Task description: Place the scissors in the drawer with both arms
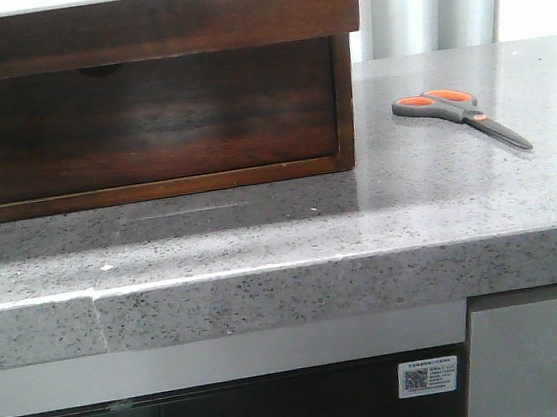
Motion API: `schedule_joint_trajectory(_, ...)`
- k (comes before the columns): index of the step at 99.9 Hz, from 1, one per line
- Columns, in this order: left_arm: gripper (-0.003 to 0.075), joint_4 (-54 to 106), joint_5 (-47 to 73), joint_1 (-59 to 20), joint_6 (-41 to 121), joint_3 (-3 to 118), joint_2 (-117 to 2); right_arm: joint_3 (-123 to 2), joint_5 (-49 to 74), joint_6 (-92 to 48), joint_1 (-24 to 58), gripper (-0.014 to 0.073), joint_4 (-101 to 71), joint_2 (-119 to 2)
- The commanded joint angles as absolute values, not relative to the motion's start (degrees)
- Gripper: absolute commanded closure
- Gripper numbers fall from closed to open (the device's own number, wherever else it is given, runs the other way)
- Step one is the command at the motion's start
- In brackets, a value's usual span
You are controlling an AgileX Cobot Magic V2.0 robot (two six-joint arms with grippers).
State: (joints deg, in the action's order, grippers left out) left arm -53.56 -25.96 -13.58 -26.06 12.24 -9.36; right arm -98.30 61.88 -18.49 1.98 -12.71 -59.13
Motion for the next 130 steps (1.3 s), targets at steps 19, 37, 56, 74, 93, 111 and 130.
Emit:
schedule_joint_trajectory(19, 0.074, -50.7, -24.91, -14.15, -36.52, 10.77, -8.92, -78.84, 45.85, -20.43, 1.84, 0.0659, -13.48, -39.8)
schedule_joint_trajectory(37, 0.074, -48.72, -25.74, -14.15, -41.93, 8.05, -8.92, -62.68, 41.56, -21.48, 1.84, 0.0659, -13.48, -25.59)
schedule_joint_trajectory(56, 0.0739, -43.44, -25.05, -14.15, -42.35, 7.11, -8.92, -48.72, 38.97, -21.48, 1.74, 0.0659, -13.48, -10.53)
schedule_joint_trajectory(74, 0.074, -43.44, -23.33, -14.15, -42.35, 7.11, -8.92, -38.71, 37.88, -21.48, 1.74, 0.0659, -13.48, 2.32)
schedule_joint_trajectory(93, 0.074, -43.1, -18.98, -14.15, -42.35, 6.88, -8.92, -33.13, 41.53, -21.36, 1.63, 0.0659, -13.73, 1.64)
schedule_joint_trajectory(111, 0.074, -43.0, -18.03, -14.15, -42.35, 5.9, -8.92, -24.51, 25.18, -21.27, 1.63, 0.0659, -14.75, 2.09)
schedule_joint_trajectory(130, 0.074, -43.0, -17.64, -14.15, -42.35, 5.83, -8.92, -11.39, 9.01, -21.27, 1.63, 0.0659, -15.37, 2.09)
